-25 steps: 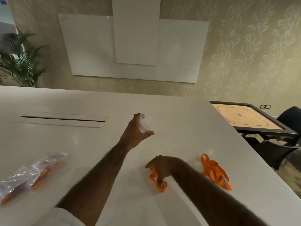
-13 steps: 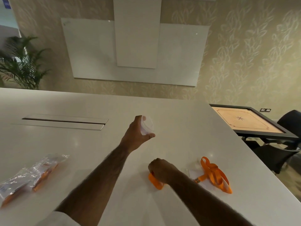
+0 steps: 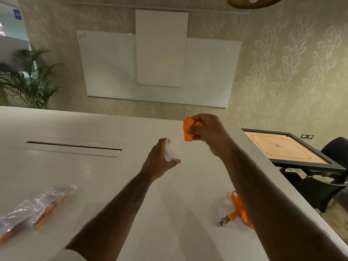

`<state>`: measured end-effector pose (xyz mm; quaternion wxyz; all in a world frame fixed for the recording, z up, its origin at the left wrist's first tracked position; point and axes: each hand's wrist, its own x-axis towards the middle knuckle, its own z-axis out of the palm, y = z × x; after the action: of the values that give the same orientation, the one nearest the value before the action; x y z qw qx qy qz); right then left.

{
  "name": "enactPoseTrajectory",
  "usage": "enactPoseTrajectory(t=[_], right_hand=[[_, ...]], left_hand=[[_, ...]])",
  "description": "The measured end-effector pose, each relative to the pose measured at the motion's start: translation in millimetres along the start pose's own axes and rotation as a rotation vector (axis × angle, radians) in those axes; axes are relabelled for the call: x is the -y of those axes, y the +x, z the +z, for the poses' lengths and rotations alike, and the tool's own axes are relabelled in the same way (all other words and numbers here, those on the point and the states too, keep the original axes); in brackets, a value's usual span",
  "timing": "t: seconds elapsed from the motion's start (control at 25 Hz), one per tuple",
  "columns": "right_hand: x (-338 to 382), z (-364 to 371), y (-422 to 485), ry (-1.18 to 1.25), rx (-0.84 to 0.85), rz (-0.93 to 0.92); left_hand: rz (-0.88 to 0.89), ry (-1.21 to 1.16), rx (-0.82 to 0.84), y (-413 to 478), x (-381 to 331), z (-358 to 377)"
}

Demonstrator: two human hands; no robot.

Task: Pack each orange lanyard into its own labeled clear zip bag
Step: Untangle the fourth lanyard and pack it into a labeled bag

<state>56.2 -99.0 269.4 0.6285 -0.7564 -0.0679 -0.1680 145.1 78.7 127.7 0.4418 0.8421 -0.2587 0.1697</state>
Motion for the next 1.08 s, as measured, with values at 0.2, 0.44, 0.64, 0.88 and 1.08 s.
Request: enactPoseTrajectory(t=[0.2, 0.44, 0.64, 0.88, 1.08], right_hand=[[-15.3, 21.9, 0.9, -0.214, 0.068, 0.078], [-24.8, 35.1, 10.5, -0.757, -0.006, -0.029], [-23.0, 49.1, 4.0, -1.072, -0.086, -0.108], [-4.1, 40.2, 14.6, -0.711, 0.088, 0.275], [3.4, 35.9, 9.2, -0.273, 0.124, 0.383]], left_hand=[[0.028, 0.021, 0.023, 6.2, -9.7, 0.8], [0.068, 0.062, 0.041, 11.5, -24.4, -1.3], [0.102, -0.003, 0.037, 9.8, -33.5, -0.7], [0.115, 0.057, 0.038, 7.2, -26.9, -2.2], [0.118, 0.091, 0.061, 10.6, -28.1, -2.0]])
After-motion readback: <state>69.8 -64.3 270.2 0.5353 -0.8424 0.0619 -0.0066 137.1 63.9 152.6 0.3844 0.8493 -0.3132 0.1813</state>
